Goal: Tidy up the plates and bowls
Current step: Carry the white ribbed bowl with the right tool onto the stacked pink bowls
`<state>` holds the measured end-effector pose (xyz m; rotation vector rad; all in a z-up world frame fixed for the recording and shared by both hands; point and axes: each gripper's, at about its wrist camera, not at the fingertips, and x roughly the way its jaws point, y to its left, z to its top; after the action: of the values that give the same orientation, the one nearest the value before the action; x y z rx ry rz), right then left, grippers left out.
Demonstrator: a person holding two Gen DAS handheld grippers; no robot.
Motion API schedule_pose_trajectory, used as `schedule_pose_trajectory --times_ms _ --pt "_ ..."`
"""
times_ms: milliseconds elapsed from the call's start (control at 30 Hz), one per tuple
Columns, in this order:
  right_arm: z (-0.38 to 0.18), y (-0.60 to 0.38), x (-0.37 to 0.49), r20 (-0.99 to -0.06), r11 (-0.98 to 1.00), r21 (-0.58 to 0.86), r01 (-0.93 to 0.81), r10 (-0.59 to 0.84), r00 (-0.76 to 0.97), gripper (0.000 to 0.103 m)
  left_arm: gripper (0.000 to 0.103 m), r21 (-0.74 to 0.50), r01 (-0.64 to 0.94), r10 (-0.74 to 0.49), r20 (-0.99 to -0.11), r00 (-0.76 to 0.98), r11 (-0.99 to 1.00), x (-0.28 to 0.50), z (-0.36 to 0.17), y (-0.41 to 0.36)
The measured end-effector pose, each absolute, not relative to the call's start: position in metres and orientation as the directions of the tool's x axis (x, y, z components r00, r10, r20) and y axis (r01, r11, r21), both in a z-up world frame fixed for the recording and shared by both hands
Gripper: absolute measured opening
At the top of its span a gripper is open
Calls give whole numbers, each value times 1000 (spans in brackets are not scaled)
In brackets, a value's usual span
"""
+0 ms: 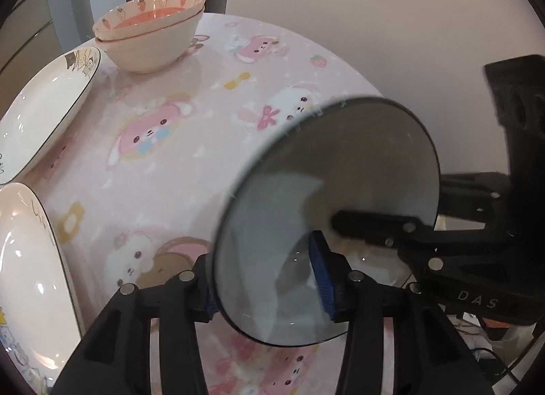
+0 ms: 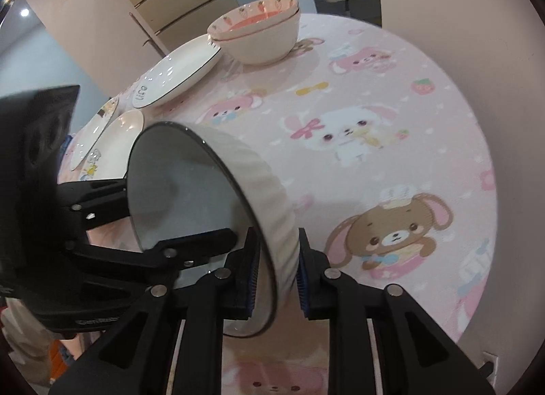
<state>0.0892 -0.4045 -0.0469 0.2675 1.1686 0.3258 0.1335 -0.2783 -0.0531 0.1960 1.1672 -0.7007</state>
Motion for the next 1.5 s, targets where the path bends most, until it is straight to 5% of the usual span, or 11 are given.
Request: schedule_pose_trajectory --times_ms 100,367,867,1500 --pt "-55 -411 88 -843 898 432 -80 434 318 22 47 -215 588 -403 -891 208 780 133 -52 -278" --pt "-59 -429 85 -798 844 536 18 499 338 19 21 -307 547 -485 -848 213 779 138 -43 -263" --pt "6 -427 100 -765 878 478 -35 436 474 19 21 -312 554 -554 -758 344 772 136 24 -252" --pt "74 -426 206 -692 885 460 -68 405 598 17 21 -362 479 -584 -654 481 800 223 87 -242"
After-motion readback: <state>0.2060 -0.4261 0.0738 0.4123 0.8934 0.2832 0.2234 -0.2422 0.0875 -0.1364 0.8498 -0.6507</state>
